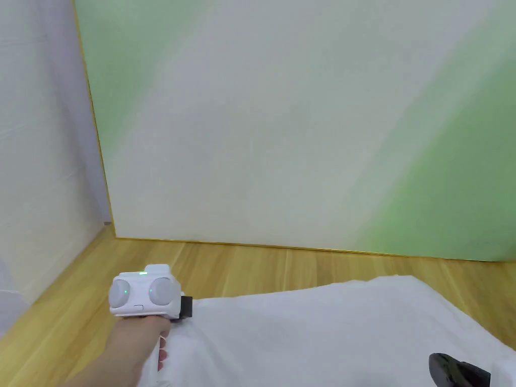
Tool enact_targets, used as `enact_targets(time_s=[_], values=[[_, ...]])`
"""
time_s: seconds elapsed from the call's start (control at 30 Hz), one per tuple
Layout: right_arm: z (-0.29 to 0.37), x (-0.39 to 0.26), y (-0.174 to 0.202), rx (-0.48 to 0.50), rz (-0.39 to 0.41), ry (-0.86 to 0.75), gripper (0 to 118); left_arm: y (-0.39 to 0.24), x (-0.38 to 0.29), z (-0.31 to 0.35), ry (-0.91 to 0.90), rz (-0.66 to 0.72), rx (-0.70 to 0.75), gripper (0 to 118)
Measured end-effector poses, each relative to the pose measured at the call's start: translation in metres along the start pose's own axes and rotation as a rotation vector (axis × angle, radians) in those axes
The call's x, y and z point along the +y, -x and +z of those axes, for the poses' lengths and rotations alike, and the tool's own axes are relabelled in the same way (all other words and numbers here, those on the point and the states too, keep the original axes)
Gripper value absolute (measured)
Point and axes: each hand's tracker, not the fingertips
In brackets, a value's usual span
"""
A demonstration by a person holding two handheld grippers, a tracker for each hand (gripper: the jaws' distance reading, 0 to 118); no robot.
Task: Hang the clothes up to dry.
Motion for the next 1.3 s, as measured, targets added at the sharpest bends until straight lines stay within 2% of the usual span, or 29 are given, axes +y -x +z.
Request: enact_targets(time_s=[0.03,0.1,0.17,0.27,0.33,0.37,0.4,0.43,0.47,0.5,0.53,0.6,0.63,0.8,0.83,0.93,1.0,1.03,1.1,1.2,1.23,1.27,1.3], values=[[-0.001,0.005,-0.005,0.003,-0.033,0.004,3,-0.002,-0.001,0.002,0.004,-0.015,-0.022,6],[-0.005,0.019,-0.021,0.031,-0.134,0.005,3,-0.004,-0.01,0.005,0.009,-0.038,-0.023,6],[-0.012,0.036,-0.033,0.004,-0.127,-0.001,3,-0.003,-0.019,0.01,-0.01,-0.102,-0.032,5],[-0.035,0.065,-0.049,-0.056,-0.08,0.018,3,0.006,-0.031,0.019,-0.011,-0.094,-0.05,5],[-0.063,0.082,-0.058,-0.061,-0.07,0.06,6,0.011,-0.034,0.021,-0.015,-0.091,-0.064,5],[-0.08,0.09,-0.065,-0.083,-0.084,0.09,32,0.013,-0.035,0.021,-0.018,-0.104,-0.066,5],[-0.1,0.095,-0.073,-0.088,-0.123,0.131,68,0.014,-0.036,0.021,-0.021,-0.124,-0.064,5],[-0.118,0.1,-0.083,-0.084,-0.132,0.184,99,0.015,-0.037,0.022,-0.021,-0.131,-0.06,5],[-0.135,0.103,-0.094,-0.131,-0.173,0.209,117,0.016,-0.037,0.022,-0.021,-0.141,-0.059,5],[-0.15,0.107,-0.103,-0.204,-0.175,0.208,117,0.017,-0.038,0.023,-0.02,-0.137,-0.061,5],[-0.165,0.111,-0.112,-0.238,-0.179,0.25,115,0.019,-0.038,0.023,-0.019,-0.133,-0.064,5],[-0.199,0.112,-0.132,-0.2,-0.21,0.362,115,0.02,-0.037,0.023,-0.015,-0.138,-0.071,5],[-0.212,0.111,-0.139,-0.218,-0.213,0.389,115,0.02,-0.037,0.023,-0.015,-0.143,-0.075,5],[-0.273,0.089,-0.159,-0.248,-0.099,0.561,114,0.019,-0.036,0.021,-0.017,-0.156,-0.077,5],[-0.279,0.084,-0.161,-0.249,-0.1,0.556,112,0.019,-0.035,0.021,-0.016,-0.154,-0.079,5],[-0.293,0.071,-0.165,-0.19,-0.129,0.556,100,0.02,-0.034,0.021,-0.012,-0.155,-0.085,5],[-0.3,0.063,-0.163,-0.141,-0.158,0.565,96,0.019,-0.034,0.02,-0.013,-0.169,-0.086,5],[-0.303,0.061,-0.162,-0.12,-0.137,0.57,90,0.019,-0.033,0.019,-0.015,-0.173,-0.085,5],[-0.307,0.056,-0.159,-0.149,-0.066,0.587,87,0.017,-0.032,0.018,-0.017,-0.18,-0.081,5],[-0.302,0.058,-0.163,-0.129,-0.084,0.554,77,0.014,-0.032,0.017,-0.023,-0.181,-0.074,5],[-0.3,0.059,-0.163,-0.12,-0.079,0.541,68,0.013,-0.032,0.017,-0.026,-0.189,-0.071,5],[-0.297,0.059,-0.164,-0.102,-0.078,0.522,38,0.012,-0.032,0.016,-0.032,-0.196,-0.072,5],[-0.299,0.057,-0.166,-0.032,-0.093,0.537,3,0.011,-0.034,0.016,-0.042,-0.199,-0.084,5]])
